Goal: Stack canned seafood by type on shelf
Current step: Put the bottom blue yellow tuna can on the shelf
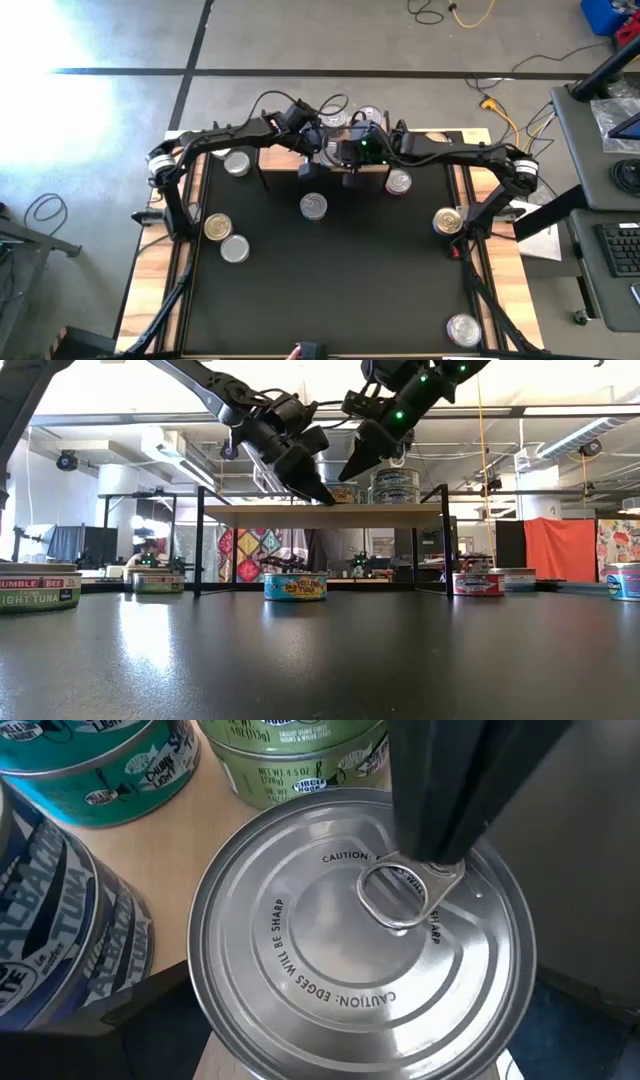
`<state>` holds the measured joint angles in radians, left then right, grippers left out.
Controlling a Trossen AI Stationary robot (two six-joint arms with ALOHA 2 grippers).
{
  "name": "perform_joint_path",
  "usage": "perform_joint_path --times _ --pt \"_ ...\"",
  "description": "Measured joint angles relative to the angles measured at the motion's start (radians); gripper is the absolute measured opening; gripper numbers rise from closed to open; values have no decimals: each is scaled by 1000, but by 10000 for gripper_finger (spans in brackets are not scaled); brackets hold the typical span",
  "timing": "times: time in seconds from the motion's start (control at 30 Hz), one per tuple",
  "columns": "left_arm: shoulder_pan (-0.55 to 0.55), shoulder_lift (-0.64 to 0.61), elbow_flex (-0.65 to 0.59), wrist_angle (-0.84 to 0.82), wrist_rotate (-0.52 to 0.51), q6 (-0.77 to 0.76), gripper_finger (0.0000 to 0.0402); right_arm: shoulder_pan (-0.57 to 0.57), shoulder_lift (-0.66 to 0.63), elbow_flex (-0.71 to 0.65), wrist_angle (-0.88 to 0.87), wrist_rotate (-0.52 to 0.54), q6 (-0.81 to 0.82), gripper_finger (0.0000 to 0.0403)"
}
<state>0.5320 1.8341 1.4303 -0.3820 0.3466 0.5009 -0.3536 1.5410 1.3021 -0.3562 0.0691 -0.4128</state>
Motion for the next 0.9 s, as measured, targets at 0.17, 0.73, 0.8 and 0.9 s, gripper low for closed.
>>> perform_joint_path --times 0.17,0.73,0.8,0.9 --pt "0 -2 0 -1 -2 23 399 -5 32 -16 58 1 -2 13" --pt "-6 -25 29 -124 -105 69 399 -26 99 21 51 13 67 13" --pt "-6 -27 49 -168 -130 78 399 -26 99 20 50 20 73 13" --pt "-7 -27 82 -224 -169 86 400 -27 100 19 58 45 73 13"
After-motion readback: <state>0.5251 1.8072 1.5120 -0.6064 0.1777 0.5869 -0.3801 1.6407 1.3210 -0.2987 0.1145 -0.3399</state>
